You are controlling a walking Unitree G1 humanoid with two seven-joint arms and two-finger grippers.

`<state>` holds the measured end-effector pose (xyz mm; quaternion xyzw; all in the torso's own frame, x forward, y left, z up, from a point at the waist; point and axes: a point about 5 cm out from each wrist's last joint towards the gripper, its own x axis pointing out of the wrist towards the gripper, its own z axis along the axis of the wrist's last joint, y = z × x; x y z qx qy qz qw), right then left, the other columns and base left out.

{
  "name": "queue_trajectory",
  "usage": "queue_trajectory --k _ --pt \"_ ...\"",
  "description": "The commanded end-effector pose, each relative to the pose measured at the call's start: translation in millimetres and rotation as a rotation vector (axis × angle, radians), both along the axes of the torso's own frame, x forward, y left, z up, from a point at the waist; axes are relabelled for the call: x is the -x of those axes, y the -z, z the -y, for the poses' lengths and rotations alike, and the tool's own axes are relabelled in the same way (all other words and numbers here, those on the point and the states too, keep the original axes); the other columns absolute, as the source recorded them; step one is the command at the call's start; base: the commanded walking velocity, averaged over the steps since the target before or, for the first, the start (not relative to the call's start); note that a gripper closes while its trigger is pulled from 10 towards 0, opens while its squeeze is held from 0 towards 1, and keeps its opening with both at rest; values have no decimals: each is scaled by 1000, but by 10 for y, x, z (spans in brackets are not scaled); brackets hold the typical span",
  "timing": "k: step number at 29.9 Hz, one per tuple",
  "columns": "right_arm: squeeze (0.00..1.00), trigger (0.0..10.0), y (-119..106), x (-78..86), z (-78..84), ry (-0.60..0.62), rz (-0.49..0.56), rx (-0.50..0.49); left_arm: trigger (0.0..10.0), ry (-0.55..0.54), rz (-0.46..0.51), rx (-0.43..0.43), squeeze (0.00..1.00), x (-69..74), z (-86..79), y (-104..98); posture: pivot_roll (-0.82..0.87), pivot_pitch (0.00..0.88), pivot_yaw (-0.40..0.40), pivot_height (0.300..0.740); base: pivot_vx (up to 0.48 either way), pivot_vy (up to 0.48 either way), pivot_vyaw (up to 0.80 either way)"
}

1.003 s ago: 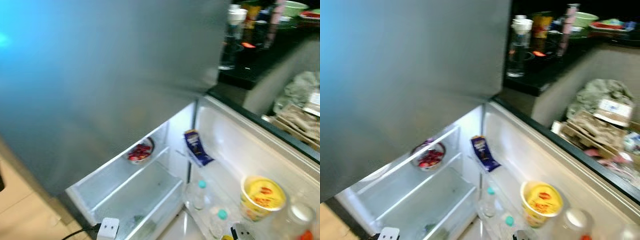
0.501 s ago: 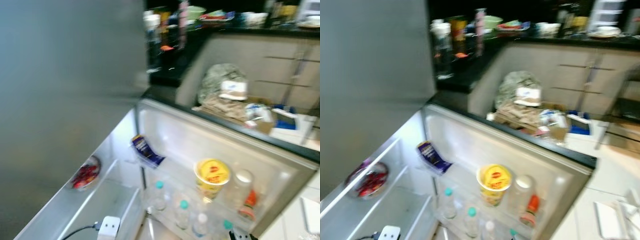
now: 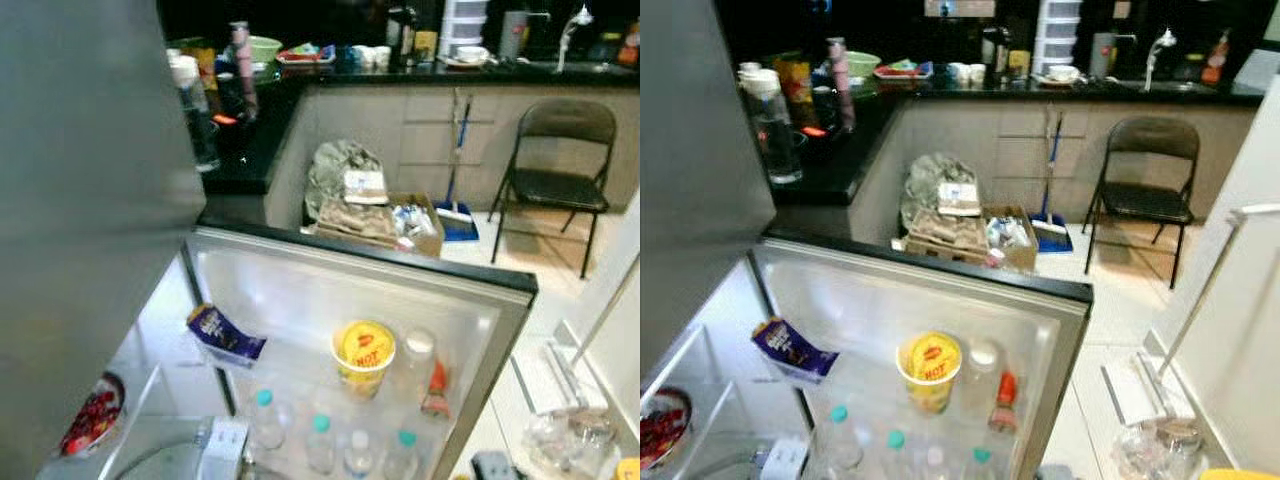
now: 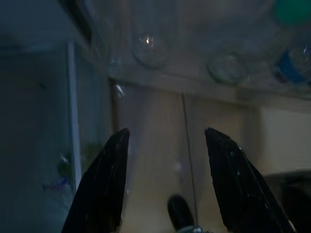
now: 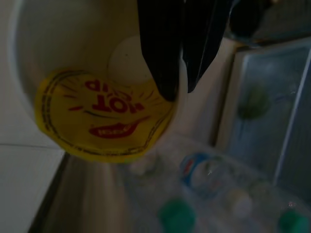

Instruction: Restocking fridge

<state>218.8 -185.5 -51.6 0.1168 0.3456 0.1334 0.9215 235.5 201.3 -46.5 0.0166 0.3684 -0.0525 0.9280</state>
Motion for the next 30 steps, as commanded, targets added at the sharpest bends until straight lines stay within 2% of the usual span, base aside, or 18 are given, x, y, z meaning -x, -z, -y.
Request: queue_trajectory --k 1,7,17,19,20,21,27,30 --pt "0 10000 39 44 -70 -19 -21 -10 10000 -13 -60 -7 0 142 -46 95 -101 84 35 740 0 0 0" --pt "0 10000 51 61 -85 -40 -29 -7 10000 -16 -61 -11 0 148 -52 98 -104 87 32 740 0 0 0" --pt "0 10000 30 49 -58 -155 -27 49 10000 -20 -63 -25 0 176 -71 111 -105 97 35 740 0 0 0" --pt "0 10000 -38 -23 -70 -251 14 86 10000 -19 -58 -23 0 165 -68 103 -109 99 35 740 0 0 0" --pt "0 10000 -38 -23 -70 -251 14 86 10000 -19 -58 -23 0 165 -68 103 -109 99 35 740 0 0 0" --pt "0 10000 -125 -112 -101 -341 66 122 10000 -20 -53 -18 0 153 -63 96 -111 100 33 740 0 0 0" --pt "0 10000 -297 -277 -205 -465 170 168 10000 -15 -50 -11 0 140 -45 91 -115 101 33 740 0 0 0" --pt "0 10000 -408 -369 -318 -530 238 178 10000 10 -49 -10 0 138 -24 90 -115 101 33 740 0 0 0"
